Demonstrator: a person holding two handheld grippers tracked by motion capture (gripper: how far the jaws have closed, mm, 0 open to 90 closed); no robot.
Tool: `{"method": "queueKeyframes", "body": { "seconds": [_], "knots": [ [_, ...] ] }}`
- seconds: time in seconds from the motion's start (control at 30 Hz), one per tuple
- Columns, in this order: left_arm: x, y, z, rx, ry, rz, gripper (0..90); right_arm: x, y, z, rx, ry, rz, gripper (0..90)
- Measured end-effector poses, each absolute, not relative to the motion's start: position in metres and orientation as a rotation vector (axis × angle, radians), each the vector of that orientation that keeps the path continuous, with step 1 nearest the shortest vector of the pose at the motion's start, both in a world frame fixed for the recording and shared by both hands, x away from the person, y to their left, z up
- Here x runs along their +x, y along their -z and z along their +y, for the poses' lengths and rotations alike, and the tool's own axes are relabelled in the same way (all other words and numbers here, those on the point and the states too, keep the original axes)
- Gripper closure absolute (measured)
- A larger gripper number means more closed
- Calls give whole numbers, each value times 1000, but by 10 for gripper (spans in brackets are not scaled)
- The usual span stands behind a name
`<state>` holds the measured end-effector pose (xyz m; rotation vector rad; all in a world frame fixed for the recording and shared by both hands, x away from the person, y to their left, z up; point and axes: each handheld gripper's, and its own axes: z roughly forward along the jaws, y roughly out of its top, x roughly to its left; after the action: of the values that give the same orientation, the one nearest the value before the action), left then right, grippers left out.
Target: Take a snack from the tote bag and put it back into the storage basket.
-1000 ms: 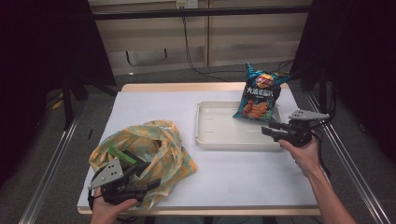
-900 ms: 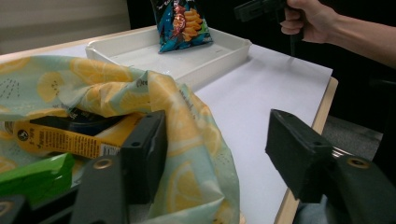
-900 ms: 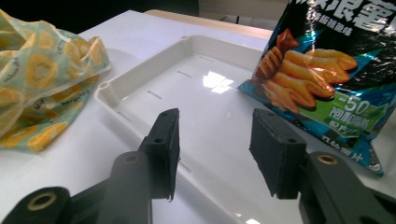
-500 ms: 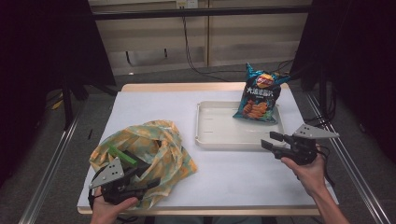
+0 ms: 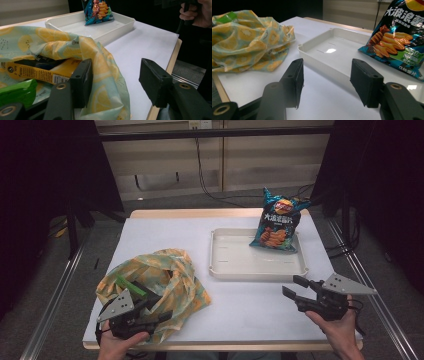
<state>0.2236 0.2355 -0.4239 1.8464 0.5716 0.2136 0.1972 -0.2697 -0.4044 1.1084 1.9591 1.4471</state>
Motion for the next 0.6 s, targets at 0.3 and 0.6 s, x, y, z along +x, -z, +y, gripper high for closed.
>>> {"method": "queueKeyframes", "body": {
  "seconds": [0.3, 0.6],
  "knots": [
    [227, 428, 238, 1882, -176, 568, 722, 166, 406, -256, 1087, -1447, 1971, 417],
    [218, 433, 240, 1910, -121, 613, 897, 183, 409, -204, 971, -1512, 2102, 385]
  ]
}}
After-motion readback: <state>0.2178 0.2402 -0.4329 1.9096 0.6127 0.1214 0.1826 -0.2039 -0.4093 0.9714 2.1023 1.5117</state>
